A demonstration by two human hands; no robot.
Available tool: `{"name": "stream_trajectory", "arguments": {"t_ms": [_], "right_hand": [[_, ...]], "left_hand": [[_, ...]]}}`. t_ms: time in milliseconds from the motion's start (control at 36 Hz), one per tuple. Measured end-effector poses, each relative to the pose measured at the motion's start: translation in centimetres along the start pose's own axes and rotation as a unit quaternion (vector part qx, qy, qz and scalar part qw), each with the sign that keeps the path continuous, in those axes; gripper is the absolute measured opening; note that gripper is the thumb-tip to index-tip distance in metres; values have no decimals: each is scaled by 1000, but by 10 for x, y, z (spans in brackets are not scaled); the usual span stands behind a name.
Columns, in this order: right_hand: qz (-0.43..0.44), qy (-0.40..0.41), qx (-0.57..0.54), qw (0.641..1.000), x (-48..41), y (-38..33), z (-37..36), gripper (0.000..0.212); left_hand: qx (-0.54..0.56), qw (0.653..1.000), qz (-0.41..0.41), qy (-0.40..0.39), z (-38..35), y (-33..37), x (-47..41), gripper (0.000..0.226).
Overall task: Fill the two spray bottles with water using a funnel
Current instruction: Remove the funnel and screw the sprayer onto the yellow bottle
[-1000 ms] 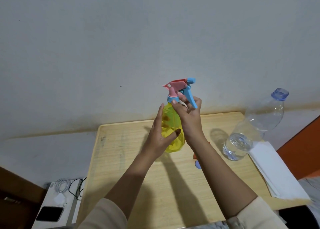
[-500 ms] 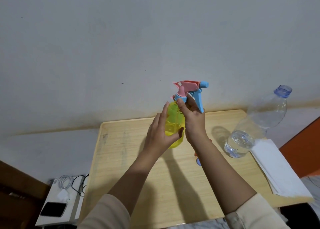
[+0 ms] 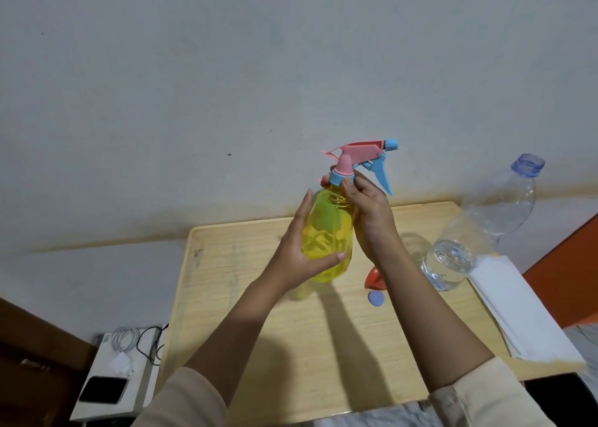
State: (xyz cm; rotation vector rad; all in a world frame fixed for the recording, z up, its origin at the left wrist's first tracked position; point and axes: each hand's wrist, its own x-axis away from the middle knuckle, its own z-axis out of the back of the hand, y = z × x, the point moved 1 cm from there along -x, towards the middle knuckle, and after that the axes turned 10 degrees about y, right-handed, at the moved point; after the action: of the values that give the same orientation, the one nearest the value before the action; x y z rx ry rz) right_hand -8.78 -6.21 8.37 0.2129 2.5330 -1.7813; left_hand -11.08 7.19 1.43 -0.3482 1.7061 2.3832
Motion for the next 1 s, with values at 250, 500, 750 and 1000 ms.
{"name": "stream_trajectory", "arguments": {"t_ms": [250, 500, 750, 1000], "right_hand": [[3, 45, 27, 999, 0, 15, -9, 17], [-19, 5, 120, 993, 9, 23, 5, 29], [-51, -78, 116, 989, 24, 15, 30, 23], [71, -59, 251, 964, 64, 22, 38, 18]], "left_hand": [[-24, 998, 33, 52, -13, 0, 15, 101], [-64, 992, 91, 62, -22, 9, 47, 99], [14, 989, 133, 69, -42, 28, 81, 97], [-77, 971, 137, 180, -65, 28, 127, 97]]}}
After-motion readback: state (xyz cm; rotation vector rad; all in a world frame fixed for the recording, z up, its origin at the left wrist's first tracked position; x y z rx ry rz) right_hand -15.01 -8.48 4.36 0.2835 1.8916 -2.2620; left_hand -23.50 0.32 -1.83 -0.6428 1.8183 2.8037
